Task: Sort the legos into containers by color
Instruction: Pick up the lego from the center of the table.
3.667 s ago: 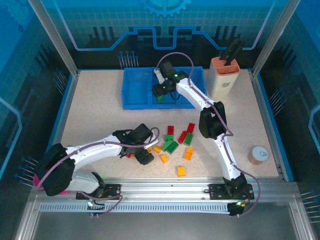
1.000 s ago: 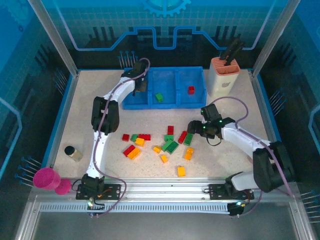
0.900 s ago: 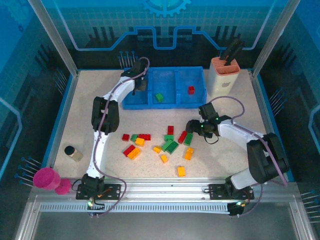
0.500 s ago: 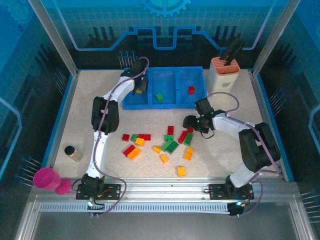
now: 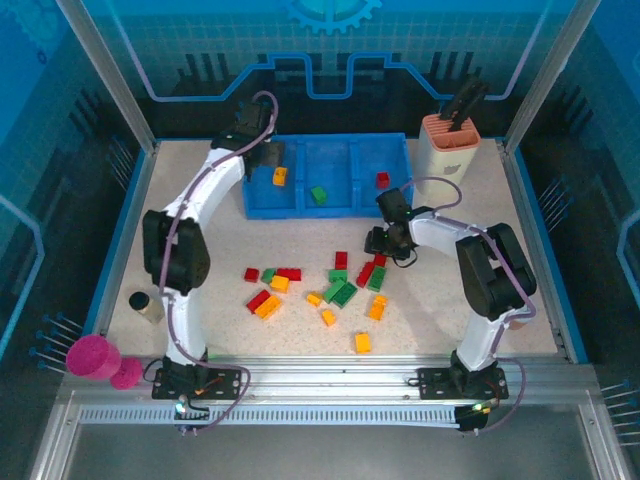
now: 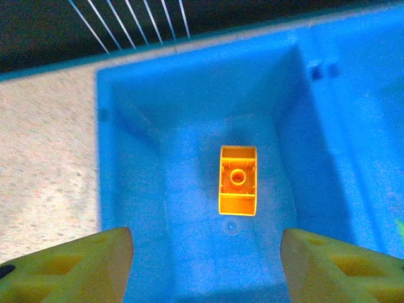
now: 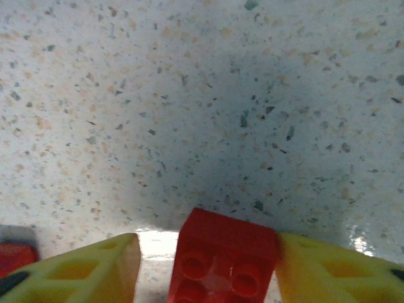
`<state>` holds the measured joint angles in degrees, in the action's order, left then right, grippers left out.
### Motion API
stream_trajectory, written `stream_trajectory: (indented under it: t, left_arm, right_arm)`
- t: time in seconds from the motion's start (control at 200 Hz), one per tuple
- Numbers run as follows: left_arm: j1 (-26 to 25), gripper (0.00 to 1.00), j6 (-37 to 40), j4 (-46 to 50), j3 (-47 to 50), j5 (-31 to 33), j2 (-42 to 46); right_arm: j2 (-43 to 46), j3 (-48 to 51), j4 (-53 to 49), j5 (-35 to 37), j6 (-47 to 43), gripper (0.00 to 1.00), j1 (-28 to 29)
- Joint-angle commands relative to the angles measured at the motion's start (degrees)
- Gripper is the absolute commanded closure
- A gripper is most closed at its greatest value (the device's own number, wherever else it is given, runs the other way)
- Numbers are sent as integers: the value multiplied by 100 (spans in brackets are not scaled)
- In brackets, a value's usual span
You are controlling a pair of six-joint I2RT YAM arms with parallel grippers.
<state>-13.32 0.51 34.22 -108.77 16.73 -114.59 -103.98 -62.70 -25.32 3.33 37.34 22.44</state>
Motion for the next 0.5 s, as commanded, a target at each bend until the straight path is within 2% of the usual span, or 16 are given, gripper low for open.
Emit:
stream_trajectory:
  t: [0.0,0.195,0.495]
  left_arm:
    - [57,35,74,50,417,1,824]
    - [261,31,-139,-36,1429,-334,2274]
    - [560,27,-201,-75,3210,-877,3908]
  right_arm:
    - [-158,-95,-351,193,66,54,65]
    - [-229,-209,-614,202,-253,73,34]
    - [479,-912,-1573,366,-1103,77,-118]
